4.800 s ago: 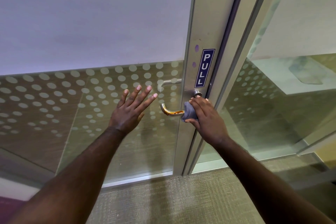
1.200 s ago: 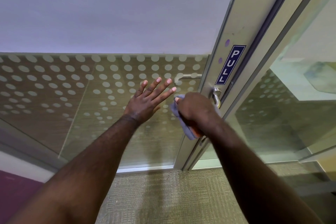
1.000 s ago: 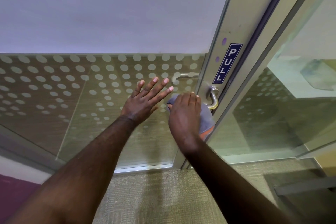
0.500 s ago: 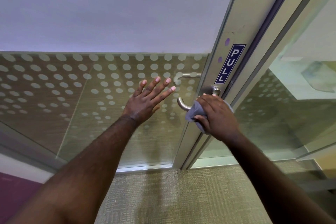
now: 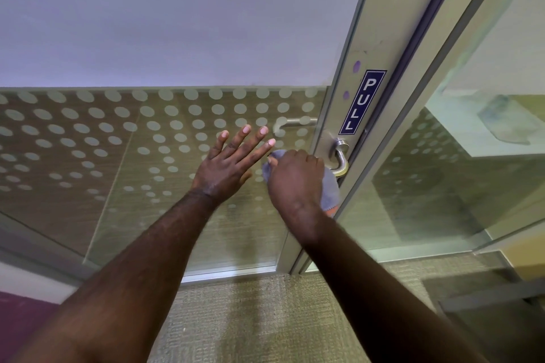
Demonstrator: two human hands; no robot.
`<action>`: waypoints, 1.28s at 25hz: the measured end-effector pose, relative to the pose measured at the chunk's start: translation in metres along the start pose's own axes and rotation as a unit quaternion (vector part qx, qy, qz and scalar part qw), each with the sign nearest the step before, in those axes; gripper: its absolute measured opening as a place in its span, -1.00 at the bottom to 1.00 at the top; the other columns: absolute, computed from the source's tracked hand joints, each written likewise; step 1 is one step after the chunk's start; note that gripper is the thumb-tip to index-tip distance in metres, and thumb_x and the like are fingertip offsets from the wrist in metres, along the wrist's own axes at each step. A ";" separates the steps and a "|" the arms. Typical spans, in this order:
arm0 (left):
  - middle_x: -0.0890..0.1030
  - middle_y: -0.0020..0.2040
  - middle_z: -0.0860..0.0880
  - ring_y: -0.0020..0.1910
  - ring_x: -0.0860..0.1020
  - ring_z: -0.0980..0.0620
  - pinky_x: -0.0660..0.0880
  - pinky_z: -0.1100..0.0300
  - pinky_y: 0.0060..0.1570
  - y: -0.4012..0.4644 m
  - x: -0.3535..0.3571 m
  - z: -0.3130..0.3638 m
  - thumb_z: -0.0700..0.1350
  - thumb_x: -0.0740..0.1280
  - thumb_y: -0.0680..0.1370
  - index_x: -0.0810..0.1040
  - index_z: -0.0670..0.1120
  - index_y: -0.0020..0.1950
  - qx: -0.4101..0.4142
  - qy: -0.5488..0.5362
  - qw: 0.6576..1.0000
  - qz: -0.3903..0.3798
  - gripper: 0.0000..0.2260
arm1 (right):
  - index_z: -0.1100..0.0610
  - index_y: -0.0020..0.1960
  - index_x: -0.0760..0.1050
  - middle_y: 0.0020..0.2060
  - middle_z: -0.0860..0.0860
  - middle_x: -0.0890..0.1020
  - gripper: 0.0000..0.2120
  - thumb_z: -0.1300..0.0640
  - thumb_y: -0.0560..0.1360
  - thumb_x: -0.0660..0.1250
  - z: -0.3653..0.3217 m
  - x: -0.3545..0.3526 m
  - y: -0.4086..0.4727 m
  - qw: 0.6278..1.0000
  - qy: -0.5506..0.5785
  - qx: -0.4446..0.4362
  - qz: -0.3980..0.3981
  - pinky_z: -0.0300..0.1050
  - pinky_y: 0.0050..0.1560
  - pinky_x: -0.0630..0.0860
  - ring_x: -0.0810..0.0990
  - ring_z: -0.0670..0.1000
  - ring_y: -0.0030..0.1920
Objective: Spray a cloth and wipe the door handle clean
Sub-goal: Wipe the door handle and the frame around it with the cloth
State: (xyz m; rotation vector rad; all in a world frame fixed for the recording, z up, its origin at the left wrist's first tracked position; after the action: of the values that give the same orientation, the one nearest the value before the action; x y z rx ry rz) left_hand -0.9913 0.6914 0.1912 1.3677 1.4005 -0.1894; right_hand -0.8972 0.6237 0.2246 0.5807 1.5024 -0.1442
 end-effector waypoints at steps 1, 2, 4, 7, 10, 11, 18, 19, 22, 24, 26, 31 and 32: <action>-0.08 0.61 0.05 0.58 -0.18 0.02 -0.19 -0.04 0.51 0.000 0.000 0.000 -0.01 0.51 0.38 -0.12 0.06 0.61 -0.004 0.002 1.000 0.001 0.01 | 0.26 0.12 0.47 -0.02 0.21 0.58 -0.62 -0.02 0.61 0.05 -0.004 0.003 -0.006 1.000 -0.028 -0.009 0.005 0.11 0.15 0.38 0.53 0.20 0.00; -0.05 0.60 0.04 0.59 -0.18 0.02 -0.18 -0.04 0.51 -0.001 0.000 0.000 0.00 0.51 0.38 -0.12 0.05 0.61 -0.009 0.005 1.000 0.002 0.01 | 0.30 0.19 0.42 0.05 0.25 0.55 -0.61 0.01 0.61 0.06 -0.006 0.006 -0.012 0.999 -0.044 -0.027 0.017 0.14 0.26 0.35 0.50 0.23 0.09; -0.03 0.60 0.04 0.59 -0.19 0.02 -0.18 -0.03 0.52 -0.001 0.000 -0.001 0.00 0.51 0.38 -0.12 0.03 0.61 -0.015 0.007 1.000 0.003 0.01 | 0.34 0.33 0.34 0.23 0.30 0.48 -0.59 0.10 0.58 0.16 -0.007 0.012 -0.022 0.994 -0.032 -0.085 0.053 0.17 0.43 0.22 0.42 0.26 0.29; 0.00 0.59 0.03 0.59 -0.20 0.03 -0.20 -0.02 0.52 -0.001 -0.001 -0.001 0.02 0.50 0.39 -0.13 0.02 0.61 -0.017 0.002 1.000 0.007 0.01 | 0.31 0.47 0.22 0.42 0.26 0.36 -0.44 0.21 0.54 0.31 0.013 0.021 -0.037 0.979 0.013 -0.185 0.083 0.11 0.49 -0.01 0.27 0.22 0.47; 0.04 0.59 0.01 0.57 -0.13 0.02 -0.20 -0.02 0.51 0.000 -0.003 -0.002 0.02 0.51 0.38 -0.16 0.02 0.61 -0.018 0.001 1.000 0.002 0.04 | 0.30 0.46 0.27 0.42 0.23 0.39 -0.37 0.23 0.46 0.42 0.042 0.021 -0.037 0.957 0.047 -0.266 0.105 0.09 0.51 0.04 0.29 0.19 0.46; 0.03 0.59 0.01 0.57 -0.12 0.02 -0.21 -0.02 0.51 0.000 -0.003 -0.001 0.02 0.52 0.38 -0.16 0.02 0.61 -0.018 0.001 1.000 0.000 0.04 | 0.30 0.44 0.30 0.39 0.22 0.43 -0.36 0.21 0.43 0.46 0.049 0.021 -0.034 0.950 0.052 -0.287 0.107 0.08 0.51 0.09 0.33 0.19 0.44; -0.18 0.60 0.06 0.58 -0.22 0.02 -0.24 -0.03 0.52 0.000 -0.001 -0.001 0.04 0.50 0.40 -0.19 0.01 0.61 -0.023 0.005 1.000 -0.013 0.04 | 0.24 0.37 0.34 0.28 0.24 0.51 -0.38 0.07 0.42 0.49 0.105 0.021 -0.010 0.938 0.078 -0.324 0.092 0.20 0.41 0.29 0.45 0.23 0.33; -0.19 0.60 0.07 0.58 -0.23 0.02 -0.24 -0.03 0.52 0.000 0.000 -0.001 0.04 0.50 0.40 -0.19 0.01 0.61 -0.023 0.006 1.000 -0.013 0.03 | 0.25 0.36 0.37 0.29 0.24 0.51 -0.45 0.04 0.47 0.42 0.111 0.020 -0.007 0.933 0.073 -0.339 0.092 0.18 0.41 0.29 0.45 0.22 0.34; -0.18 0.60 0.07 0.58 -0.25 0.03 -0.26 -0.02 0.53 0.000 0.000 0.000 0.04 0.50 0.40 -0.18 0.01 0.61 -0.026 0.009 1.000 -0.013 0.04 | 0.27 0.37 0.40 0.32 0.22 0.49 -0.50 0.04 0.52 0.33 0.119 0.020 -0.003 0.925 0.041 -0.370 0.082 0.09 0.46 0.22 0.40 0.19 0.39; -0.17 0.60 0.07 0.58 -0.26 0.03 -0.28 -0.02 0.52 0.000 0.001 -0.001 0.04 0.51 0.40 -0.19 0.01 0.61 -0.027 0.007 0.999 -0.017 0.04 | 0.27 0.40 0.39 0.37 0.21 0.46 -0.48 0.12 0.50 0.40 0.123 0.021 0.000 0.928 0.035 -0.365 0.069 0.10 0.46 0.22 0.36 0.18 0.42; -0.17 0.60 0.07 0.57 -0.26 0.03 -0.28 -0.02 0.52 -0.001 0.001 -0.002 0.04 0.51 0.40 -0.19 0.02 0.61 -0.028 0.007 0.999 -0.022 0.04 | 0.24 0.43 0.35 0.42 0.19 0.41 -0.45 0.09 0.51 0.37 0.128 0.020 0.002 0.933 0.041 -0.354 0.048 0.09 0.47 0.21 0.31 0.15 0.46; -0.07 0.61 0.04 0.57 -0.26 0.03 -0.25 -0.03 0.52 0.000 -0.001 -0.001 0.03 0.51 0.39 -0.17 0.02 0.61 -0.031 0.011 0.999 -0.019 0.04 | 0.18 0.48 0.30 0.45 0.16 0.36 -0.44 0.02 0.54 0.31 0.133 0.021 0.000 0.948 0.121 -0.294 0.010 0.16 0.45 0.24 0.27 0.12 0.48; -0.03 0.60 0.03 0.58 -0.26 0.03 -0.24 -0.03 0.52 0.000 -0.001 -0.001 0.03 0.51 0.39 -0.16 0.02 0.61 -0.033 0.012 0.999 -0.017 0.03 | 0.17 0.47 0.32 0.44 0.16 0.38 -0.43 0.07 0.51 0.37 0.134 0.023 -0.002 0.954 0.150 -0.261 0.008 0.20 0.43 0.27 0.28 0.13 0.48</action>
State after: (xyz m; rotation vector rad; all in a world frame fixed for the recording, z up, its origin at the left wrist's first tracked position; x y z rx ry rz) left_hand -0.9927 0.6916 0.1923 1.2971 1.4385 -0.1491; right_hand -0.7765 0.5687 0.1966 0.1890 1.7420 0.3625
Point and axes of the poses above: each hand's wrist, its own y-axis towards the middle knuckle, its own x-axis out of the palm, z = x × y, the point moved 9 cm from there along y, towards the middle knuckle
